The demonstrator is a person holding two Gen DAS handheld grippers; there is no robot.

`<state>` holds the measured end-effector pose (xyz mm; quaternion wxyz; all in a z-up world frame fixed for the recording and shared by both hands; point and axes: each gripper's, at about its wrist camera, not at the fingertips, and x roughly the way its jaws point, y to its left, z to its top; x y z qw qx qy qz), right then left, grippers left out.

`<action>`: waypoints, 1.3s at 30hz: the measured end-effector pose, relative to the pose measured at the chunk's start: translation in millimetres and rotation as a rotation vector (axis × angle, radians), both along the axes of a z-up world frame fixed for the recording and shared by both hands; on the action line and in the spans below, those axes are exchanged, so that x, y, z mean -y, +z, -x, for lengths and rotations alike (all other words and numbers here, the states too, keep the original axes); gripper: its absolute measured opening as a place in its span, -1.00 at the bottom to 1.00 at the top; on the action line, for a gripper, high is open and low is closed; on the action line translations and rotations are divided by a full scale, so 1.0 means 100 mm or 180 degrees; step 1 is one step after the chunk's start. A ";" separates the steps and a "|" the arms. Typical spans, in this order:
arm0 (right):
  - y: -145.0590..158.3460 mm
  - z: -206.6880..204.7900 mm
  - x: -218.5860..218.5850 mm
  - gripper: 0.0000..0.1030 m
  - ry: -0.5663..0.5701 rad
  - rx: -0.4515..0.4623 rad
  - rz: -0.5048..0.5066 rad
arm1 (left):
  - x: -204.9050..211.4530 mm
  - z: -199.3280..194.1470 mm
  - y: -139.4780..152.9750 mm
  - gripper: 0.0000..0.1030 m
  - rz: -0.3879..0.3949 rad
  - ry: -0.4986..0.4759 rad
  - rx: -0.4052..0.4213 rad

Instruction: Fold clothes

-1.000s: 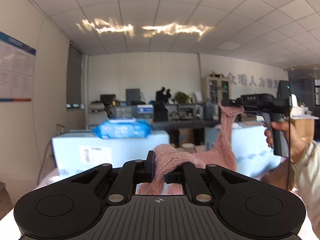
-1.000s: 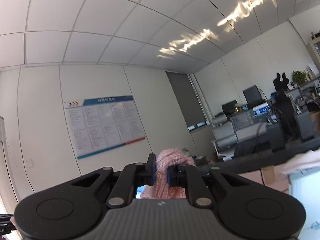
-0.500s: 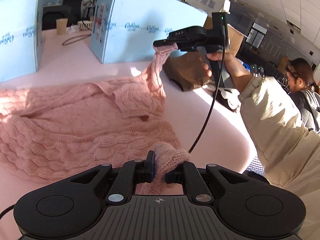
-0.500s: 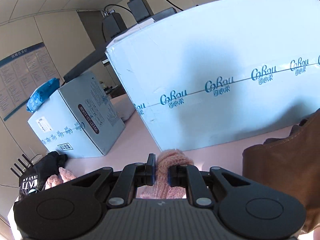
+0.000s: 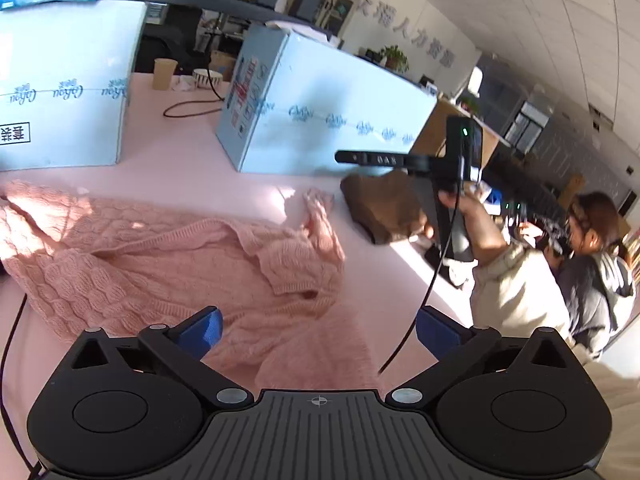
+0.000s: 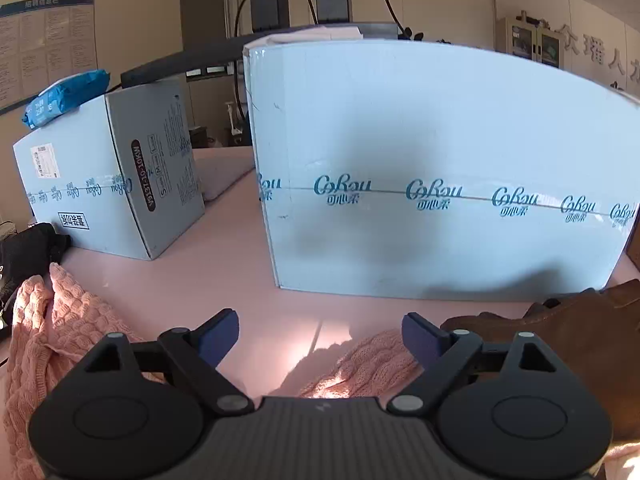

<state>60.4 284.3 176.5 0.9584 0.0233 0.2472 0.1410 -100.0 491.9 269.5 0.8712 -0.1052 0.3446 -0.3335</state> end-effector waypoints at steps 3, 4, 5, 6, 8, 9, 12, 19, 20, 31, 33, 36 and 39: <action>0.21 0.30 0.24 0.96 0.0303 0.0144 -0.0468 | 0.13 0.00 0.13 1.00 0.0036 -0.0443 -0.0086; 0.26 0.41 0.31 0.97 0.0416 0.0165 -0.0620 | 0.20 0.01 0.16 1.00 0.0070 -0.0464 -0.0003; 0.31 0.51 0.37 0.99 0.0529 0.0186 -0.0771 | 0.24 0.01 0.18 1.00 0.0115 -0.0406 0.0113; 0.30 0.61 0.40 1.00 0.0624 0.0133 -0.0881 | 0.24 -0.02 0.19 1.00 0.0141 -0.0269 0.0215; 0.24 0.79 0.43 1.00 0.0799 -0.0043 -0.1064 | 0.19 -0.14 0.19 1.00 0.0163 0.0110 0.0370; 0.22 0.89 0.45 1.00 0.0886 -0.0131 -0.1155 | 0.16 -0.25 0.15 1.00 0.0110 0.0366 0.0350; 0.11 1.16 0.47 1.00 0.1073 -0.0381 -0.1370 | 0.16 -0.86 -0.18 1.00 -0.0260 0.1007 -0.0031; -0.57 1.83 0.27 0.99 0.0771 -0.0611 -0.1416 | 0.15 -1.75 -1.09 1.00 -0.0351 0.1602 -0.0708; -0.66 1.89 0.27 0.99 0.0693 -0.0593 -0.1483 | 0.18 -1.81 -1.16 1.00 -0.0378 0.1601 -0.0722; -1.27 1.59 0.34 0.84 -0.0182 -0.0650 -0.1814 | 0.42 -2.19 -1.50 1.00 -0.0296 0.1530 -0.0636; -1.32 1.52 0.32 0.86 -0.0165 -0.0670 -0.1956 | 0.56 -2.22 -1.60 1.00 -0.0328 0.1450 -0.0589; -1.33 1.46 0.20 1.00 -0.0192 -0.0598 -0.1901 | 0.87 -2.30 -1.79 1.00 -0.0537 0.1405 -0.0496; -1.39 1.43 0.03 1.00 -0.0245 -0.0460 -0.1712 | 1.09 -2.44 -1.97 0.99 -0.0467 0.1324 -0.0540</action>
